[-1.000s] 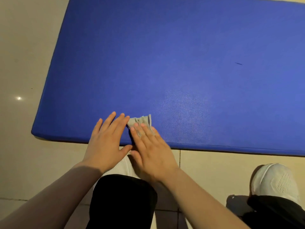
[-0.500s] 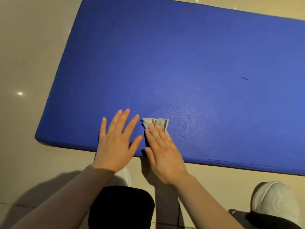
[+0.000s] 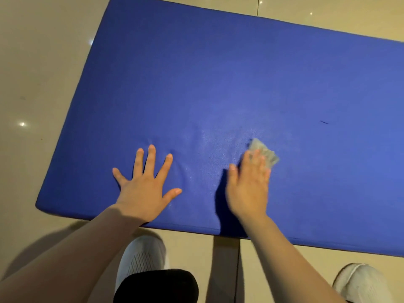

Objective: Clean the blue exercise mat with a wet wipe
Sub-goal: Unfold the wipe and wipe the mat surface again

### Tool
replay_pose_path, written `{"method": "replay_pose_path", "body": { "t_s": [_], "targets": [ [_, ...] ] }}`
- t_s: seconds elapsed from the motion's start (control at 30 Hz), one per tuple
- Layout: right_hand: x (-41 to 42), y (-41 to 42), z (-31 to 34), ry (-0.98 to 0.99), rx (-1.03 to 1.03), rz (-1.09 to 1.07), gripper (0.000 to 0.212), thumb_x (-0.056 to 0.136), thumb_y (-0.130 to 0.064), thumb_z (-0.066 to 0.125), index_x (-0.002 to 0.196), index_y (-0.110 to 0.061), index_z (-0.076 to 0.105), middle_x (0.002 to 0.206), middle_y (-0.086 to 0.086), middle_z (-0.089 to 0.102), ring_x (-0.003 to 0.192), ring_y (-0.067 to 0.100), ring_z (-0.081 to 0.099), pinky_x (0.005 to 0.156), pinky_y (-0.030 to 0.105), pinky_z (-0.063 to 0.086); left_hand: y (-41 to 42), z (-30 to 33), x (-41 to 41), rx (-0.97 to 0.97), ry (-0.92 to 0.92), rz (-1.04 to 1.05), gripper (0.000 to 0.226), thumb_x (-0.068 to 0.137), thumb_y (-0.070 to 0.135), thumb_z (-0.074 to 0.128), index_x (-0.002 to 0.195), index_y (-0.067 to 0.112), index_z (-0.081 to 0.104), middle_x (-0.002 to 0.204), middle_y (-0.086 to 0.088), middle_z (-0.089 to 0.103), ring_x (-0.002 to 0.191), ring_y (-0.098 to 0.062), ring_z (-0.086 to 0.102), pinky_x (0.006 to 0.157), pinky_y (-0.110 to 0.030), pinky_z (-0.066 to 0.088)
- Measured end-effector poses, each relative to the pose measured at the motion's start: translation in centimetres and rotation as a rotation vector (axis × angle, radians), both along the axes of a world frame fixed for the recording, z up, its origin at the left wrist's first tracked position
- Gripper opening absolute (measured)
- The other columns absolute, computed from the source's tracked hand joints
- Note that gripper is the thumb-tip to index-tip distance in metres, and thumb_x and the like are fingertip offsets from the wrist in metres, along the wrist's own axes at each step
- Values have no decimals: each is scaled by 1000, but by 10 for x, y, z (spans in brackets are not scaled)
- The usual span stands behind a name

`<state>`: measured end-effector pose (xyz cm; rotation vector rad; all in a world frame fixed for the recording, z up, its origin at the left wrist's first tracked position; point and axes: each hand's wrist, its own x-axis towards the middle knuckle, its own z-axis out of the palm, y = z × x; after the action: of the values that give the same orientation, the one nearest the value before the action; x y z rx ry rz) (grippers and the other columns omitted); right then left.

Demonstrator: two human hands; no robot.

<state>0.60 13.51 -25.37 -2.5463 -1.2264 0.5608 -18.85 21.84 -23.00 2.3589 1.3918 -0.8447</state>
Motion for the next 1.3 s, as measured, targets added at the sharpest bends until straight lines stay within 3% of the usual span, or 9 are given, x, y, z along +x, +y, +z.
{"method": "replay_pose_path", "body": {
  "t_s": [0.17,0.3,0.53,0.63,0.8,0.97,1.1,1.17,1.3],
  "targets": [
    [-38,5,-6,-38,58,635,65,97,-45,23,148,-9,39,157,7,31,147,25,24,120,45,19,1,3,3,-17,33,-6,83,87,74,12,140,31,-36,154,-7,-37,145,-31,-28,108,-71,14],
    [34,2,-8,-82,-55,358,76,92,-58,7,156,-18,17,164,-3,9,151,15,4,121,38,-2,6,7,2,-54,33,-17,84,90,73,19,148,33,-28,156,-7,-35,145,-31,-27,110,-70,10],
    [85,17,2,18,-79,-233,63,103,-43,24,154,-7,18,164,8,6,150,23,3,120,46,1,5,6,1,-70,6,15,83,93,70,22,147,34,-28,154,-7,-37,144,-32,-30,111,-68,7],
    [27,42,-3,-50,-4,73,84,88,-58,9,153,-7,23,163,8,13,149,27,7,119,43,0,4,4,1,-46,-53,39,83,92,69,24,149,33,-23,156,-7,-34,144,-32,-28,111,-68,4],
    [-35,57,-2,-62,-34,631,81,88,-59,-2,156,-20,14,164,-4,3,151,14,-5,119,42,-14,4,5,2,-42,-96,93,85,91,68,38,151,39,-15,158,-4,-29,146,-29,-24,114,-63,-1],
    [84,56,-12,-209,-114,268,75,93,-61,6,157,-23,10,164,-7,-1,150,12,-4,119,41,-7,10,10,-3,-25,-147,143,99,84,71,49,145,43,-22,159,5,-26,148,-21,-21,115,-61,-5],
    [126,58,-1,-40,-107,-207,67,102,-52,22,156,-13,13,165,3,-1,151,18,-6,121,46,-2,32,13,3,-85,-68,167,127,69,77,62,119,45,-50,132,9,-56,142,-20,-34,114,-63,-3],
    [102,66,-5,-38,-7,-183,75,101,-53,26,155,-6,5,164,9,-2,151,24,-8,121,42,-6,47,15,15,-112,-52,134,141,61,75,71,117,42,-54,131,7,-59,139,-19,-39,112,-64,-5],
    [25,85,-8,31,123,353,83,93,-64,15,156,-11,5,163,0,-5,149,16,-15,119,30,-14,76,21,44,-90,-72,89,146,59,75,72,117,38,-56,132,6,-57,133,-16,-43,110,-67,-9]
  ]
}}
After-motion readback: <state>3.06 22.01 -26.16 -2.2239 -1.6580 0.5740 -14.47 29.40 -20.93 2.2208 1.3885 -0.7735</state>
